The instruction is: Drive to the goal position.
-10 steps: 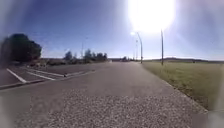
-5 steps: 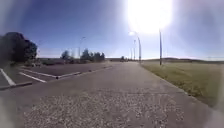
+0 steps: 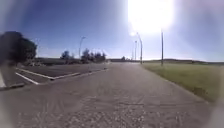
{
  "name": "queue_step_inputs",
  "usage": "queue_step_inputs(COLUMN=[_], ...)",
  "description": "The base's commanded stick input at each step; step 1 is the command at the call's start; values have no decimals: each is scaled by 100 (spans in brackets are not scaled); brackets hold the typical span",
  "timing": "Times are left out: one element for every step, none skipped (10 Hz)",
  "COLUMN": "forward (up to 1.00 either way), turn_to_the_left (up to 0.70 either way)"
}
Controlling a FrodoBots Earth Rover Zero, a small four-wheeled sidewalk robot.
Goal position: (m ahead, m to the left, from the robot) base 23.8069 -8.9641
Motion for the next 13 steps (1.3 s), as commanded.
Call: queue_step_inputs(forward=[100, 100, 100, 100, 100, 100, 100, 100, 100, 100, 100, 100, 100], turn_to_the_left=[-10, -39, -32, -25, -14, -2, 0, 0, 0, 0, -3, -9, -18])
